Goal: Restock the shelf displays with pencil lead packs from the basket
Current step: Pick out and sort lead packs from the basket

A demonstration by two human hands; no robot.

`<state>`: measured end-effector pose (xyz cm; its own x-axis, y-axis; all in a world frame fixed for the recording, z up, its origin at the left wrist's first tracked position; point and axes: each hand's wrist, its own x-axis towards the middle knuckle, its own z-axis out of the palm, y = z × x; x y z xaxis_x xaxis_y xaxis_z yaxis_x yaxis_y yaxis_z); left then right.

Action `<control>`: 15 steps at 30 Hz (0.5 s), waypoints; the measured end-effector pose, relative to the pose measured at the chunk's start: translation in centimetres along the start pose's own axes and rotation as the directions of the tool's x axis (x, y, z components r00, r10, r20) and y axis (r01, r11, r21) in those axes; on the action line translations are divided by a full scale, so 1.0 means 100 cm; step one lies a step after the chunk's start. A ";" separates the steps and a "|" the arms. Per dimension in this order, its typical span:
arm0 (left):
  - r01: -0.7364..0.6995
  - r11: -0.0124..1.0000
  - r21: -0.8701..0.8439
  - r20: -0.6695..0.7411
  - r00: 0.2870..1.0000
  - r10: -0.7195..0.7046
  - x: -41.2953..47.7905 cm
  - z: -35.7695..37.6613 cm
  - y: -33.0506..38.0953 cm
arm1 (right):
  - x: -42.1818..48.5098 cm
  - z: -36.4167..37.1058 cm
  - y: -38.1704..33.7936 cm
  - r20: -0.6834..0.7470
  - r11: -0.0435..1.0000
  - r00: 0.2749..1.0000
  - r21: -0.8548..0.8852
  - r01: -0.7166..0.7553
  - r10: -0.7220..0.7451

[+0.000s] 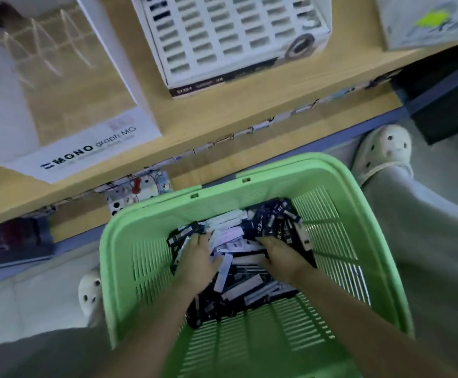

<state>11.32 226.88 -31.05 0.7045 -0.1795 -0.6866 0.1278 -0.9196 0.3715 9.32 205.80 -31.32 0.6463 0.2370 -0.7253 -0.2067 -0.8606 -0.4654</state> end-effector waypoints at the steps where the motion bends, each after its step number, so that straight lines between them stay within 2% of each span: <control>1: -0.011 1.000 0.025 -0.007 1.000 0.012 0.003 0.001 0.001 | 0.005 0.005 0.002 0.001 1.000 1.000 0.004 -0.003 0.003; 5: -0.027 0.999 0.033 -0.067 0.997 0.029 0.006 0.003 0.006 | 0.014 0.017 -0.002 -0.015 0.992 0.998 -0.113 -0.062 0.061; 8: -0.033 0.999 0.020 -0.097 0.995 0.035 0.003 0.004 0.013 | 0.014 0.016 -0.006 0.037 0.991 0.996 -0.112 -0.073 0.078; 11: -0.050 0.996 0.078 -0.093 0.994 0.058 -0.001 0.004 0.015 | 0.013 0.019 -0.001 0.103 0.988 0.993 -0.150 -0.034 0.050; 13: -0.071 0.993 0.090 -0.103 0.991 0.080 -0.004 0.008 0.013 | 0.012 0.024 0.009 0.073 0.989 0.988 -0.060 -0.135 0.140; 15: -0.074 0.996 -0.050 -0.127 0.990 0.067 -0.009 0.011 0.012 | 0.009 0.025 0.013 -0.030 0.964 0.965 0.062 -0.257 0.259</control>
<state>10.05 225.54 -30.71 0.7944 -0.1950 -0.5753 0.1099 -0.8853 0.4518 7.82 206.02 -33.83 0.5922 -0.0076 -0.8058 -0.4108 -0.8631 -0.2937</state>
